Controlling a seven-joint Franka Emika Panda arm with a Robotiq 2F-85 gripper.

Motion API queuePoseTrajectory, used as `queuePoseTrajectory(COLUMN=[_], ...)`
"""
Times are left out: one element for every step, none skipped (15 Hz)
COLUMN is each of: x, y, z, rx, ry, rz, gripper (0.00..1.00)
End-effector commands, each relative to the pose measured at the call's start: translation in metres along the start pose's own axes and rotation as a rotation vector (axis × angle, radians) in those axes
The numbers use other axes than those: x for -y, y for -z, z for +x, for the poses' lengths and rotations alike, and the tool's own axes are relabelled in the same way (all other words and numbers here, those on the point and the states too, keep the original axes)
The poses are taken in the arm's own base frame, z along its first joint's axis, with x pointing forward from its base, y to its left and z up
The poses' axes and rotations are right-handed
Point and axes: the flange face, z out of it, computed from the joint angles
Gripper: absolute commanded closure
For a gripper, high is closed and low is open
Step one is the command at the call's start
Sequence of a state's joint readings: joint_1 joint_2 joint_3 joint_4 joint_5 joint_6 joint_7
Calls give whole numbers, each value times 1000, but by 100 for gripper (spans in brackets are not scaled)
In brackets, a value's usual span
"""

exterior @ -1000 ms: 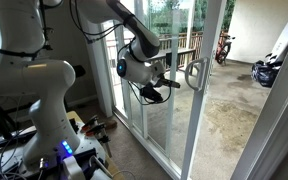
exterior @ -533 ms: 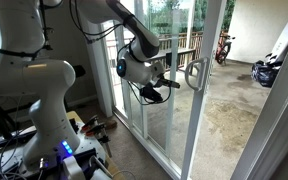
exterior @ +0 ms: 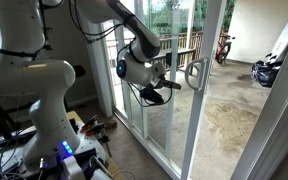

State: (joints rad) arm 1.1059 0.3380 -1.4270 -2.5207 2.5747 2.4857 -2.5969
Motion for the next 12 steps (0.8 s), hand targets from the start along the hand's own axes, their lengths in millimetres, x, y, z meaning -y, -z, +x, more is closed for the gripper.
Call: queuePoseTrajectory(x=[-31,-38,-44,-50,-54,-57,-58,-58,-57,-54,-51,-46], y=[17,22,26,29,31,32,33,33,32,31,30,27], z=[-13,-15,-15,-13,-14,-13,-12,-10,-9,-8,-7,-4], rx=[-38,-50,-70,-105,-120,-136,-150,-159,-157,-152,-151,-151], ry=[-22,-27,-28,-40,-56,-66,-80,-84,-89,-86,-83,-81], rz=[-11,-19,-34,-60,-68,-75,-88,-92,-97,-97,-89,-83], gripper=[0,0,0,0,0,0,0,0,0,0,0,0])
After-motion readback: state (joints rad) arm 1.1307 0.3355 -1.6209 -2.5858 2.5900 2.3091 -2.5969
